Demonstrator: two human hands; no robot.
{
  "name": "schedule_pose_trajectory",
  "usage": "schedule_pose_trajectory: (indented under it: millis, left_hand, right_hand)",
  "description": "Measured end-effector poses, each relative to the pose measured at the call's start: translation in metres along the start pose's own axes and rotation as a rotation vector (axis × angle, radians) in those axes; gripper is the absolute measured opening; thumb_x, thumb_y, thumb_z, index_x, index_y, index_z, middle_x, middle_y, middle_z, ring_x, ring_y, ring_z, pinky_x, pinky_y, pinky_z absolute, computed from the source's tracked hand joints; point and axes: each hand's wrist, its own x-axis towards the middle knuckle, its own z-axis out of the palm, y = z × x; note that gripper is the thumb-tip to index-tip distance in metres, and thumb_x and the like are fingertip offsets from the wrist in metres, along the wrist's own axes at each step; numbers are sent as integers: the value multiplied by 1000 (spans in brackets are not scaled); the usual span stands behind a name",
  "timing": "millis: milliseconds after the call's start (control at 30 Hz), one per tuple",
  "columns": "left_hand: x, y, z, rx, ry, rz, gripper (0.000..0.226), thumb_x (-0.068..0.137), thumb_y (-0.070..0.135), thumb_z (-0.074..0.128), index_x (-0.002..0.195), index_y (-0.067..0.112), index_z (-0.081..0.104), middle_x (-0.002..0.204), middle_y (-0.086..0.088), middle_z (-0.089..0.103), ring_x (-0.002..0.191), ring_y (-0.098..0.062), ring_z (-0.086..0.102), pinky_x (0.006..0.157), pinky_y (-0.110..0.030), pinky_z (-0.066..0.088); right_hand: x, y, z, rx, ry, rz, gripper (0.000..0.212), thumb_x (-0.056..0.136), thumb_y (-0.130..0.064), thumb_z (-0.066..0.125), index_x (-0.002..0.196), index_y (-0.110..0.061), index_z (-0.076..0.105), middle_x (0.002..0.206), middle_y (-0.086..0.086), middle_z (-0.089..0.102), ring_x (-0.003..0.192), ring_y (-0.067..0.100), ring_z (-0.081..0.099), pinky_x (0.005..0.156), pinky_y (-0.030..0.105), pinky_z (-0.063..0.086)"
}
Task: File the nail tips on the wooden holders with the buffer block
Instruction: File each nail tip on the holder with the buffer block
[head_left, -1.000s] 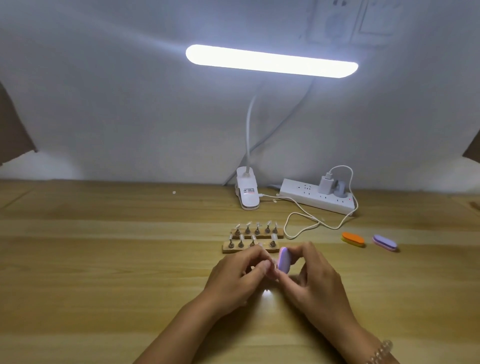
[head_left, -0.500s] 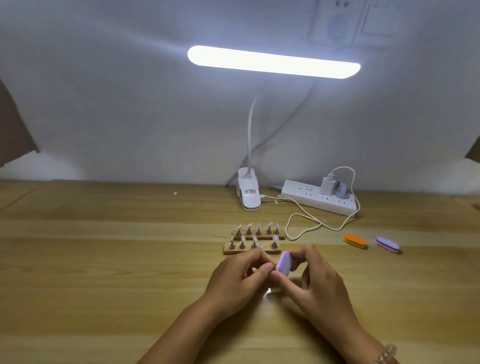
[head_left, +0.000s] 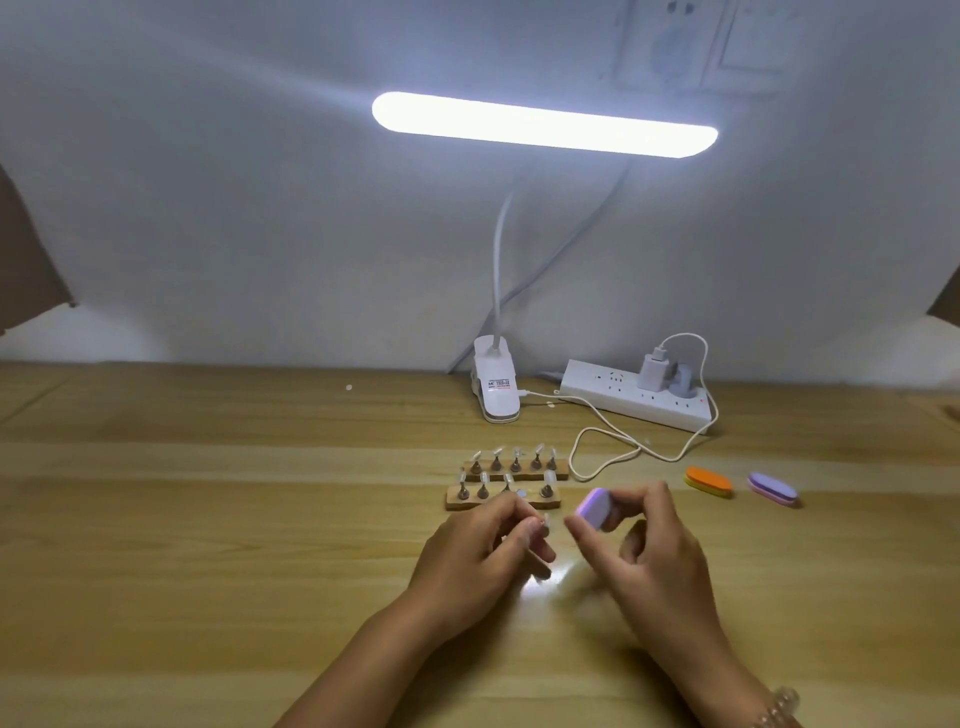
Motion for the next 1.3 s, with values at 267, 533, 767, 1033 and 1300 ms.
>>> schedule_pose_trajectory:
  millis: [267,533,767,1033,1300]
  left_hand:
    - [0,2,-1,165,24,53,15,93,41,47,89,38,61,83,17,68,77,-6,63,74,-44,52]
    - [-1,1,0,161,34,40,14,97,34,51,87,39,59,78,21,65,72,-3,60,71,-43,52]
    - [-1,0,2,152,22,-18,12,103,25,46,97,32,53,90,24,71,84,6,67,81,-31,53]
    - [-2,1,0,276,17,25,14,99,30,51,92,42,52,83,31,62,75,6,58,64,-23,42]
    - [-2,1,0,253,12,19,11,98,35,50,92,42,55,85,24,63,78,1,59,72,-33,49]
  right_hand:
    - [-2,-6,4,-27,-163,-119,29,76,-47,76,95,-33,60,92,-21,63,58,9,53,57,20,42]
    - [-3,-5,6,31,-214,-94,28,75,-38,81,88,-29,58,88,-16,65,53,12,51,54,18,40]
    - [2,0,-1,137,-18,95,32,80,-23,79,99,-30,54,95,-21,63,45,14,55,50,31,46]
    - [-2,-3,5,-26,-137,-33,28,75,-43,77,91,-31,57,87,-18,65,59,6,53,60,23,42]
    - [-5,-6,6,-162,-107,-155,28,76,-53,74,93,-33,62,87,-23,64,60,-8,49,57,20,40]
